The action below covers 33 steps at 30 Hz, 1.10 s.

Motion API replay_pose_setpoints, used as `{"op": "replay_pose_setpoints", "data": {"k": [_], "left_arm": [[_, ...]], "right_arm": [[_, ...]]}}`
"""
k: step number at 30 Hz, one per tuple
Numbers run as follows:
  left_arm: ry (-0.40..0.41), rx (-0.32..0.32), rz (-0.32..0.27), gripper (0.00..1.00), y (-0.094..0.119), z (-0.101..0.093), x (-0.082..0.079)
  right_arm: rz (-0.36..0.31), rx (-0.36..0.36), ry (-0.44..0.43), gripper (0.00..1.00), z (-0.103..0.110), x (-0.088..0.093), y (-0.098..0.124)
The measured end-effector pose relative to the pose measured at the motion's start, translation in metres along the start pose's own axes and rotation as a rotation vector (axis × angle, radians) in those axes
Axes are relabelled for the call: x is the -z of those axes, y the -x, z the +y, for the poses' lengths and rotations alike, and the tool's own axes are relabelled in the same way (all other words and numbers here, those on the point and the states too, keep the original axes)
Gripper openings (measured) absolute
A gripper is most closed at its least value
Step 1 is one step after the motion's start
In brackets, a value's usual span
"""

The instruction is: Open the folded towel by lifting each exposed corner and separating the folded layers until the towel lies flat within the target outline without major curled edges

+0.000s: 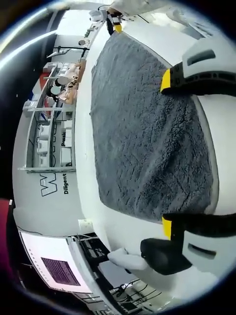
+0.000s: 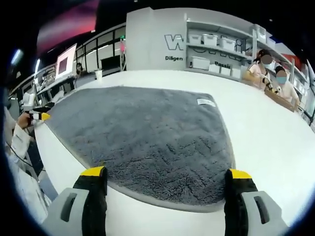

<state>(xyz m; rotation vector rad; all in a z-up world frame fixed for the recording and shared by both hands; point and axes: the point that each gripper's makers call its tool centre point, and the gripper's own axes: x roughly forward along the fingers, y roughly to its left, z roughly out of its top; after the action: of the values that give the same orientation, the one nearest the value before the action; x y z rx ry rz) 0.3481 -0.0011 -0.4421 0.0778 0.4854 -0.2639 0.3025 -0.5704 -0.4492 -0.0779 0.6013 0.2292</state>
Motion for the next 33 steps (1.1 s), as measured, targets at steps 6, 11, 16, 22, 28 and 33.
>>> {"op": "replay_pose_setpoints", "data": {"k": [6, 11, 16, 22, 28, 33], "left_arm": [[-0.054, -0.013, -0.026, 0.98, 0.005, 0.003, -0.007], [0.046, -0.080, -0.113, 0.89, 0.018, 0.014, -0.023], [0.042, -0.150, -0.095, 0.78, 0.029, 0.028, -0.014], [0.108, -0.242, -0.099, 0.57, 0.052, 0.054, -0.006], [0.098, -0.336, -0.055, 0.32, 0.066, 0.073, 0.008], [0.145, -0.331, -0.025, 0.30, 0.062, 0.073, 0.018]], "right_arm": [[-0.027, -0.041, -0.050, 0.99, 0.007, -0.010, 0.002], [-0.097, -0.009, -0.051, 0.97, 0.005, -0.032, 0.011], [-0.086, -0.014, -0.030, 0.95, 0.010, -0.035, 0.008], [-0.071, -0.021, -0.019, 0.95, 0.015, -0.032, 0.006], [-0.072, -0.005, -0.019, 0.94, 0.012, -0.031, 0.011], [-0.063, -0.001, -0.025, 0.93, 0.009, -0.027, 0.011]]}}
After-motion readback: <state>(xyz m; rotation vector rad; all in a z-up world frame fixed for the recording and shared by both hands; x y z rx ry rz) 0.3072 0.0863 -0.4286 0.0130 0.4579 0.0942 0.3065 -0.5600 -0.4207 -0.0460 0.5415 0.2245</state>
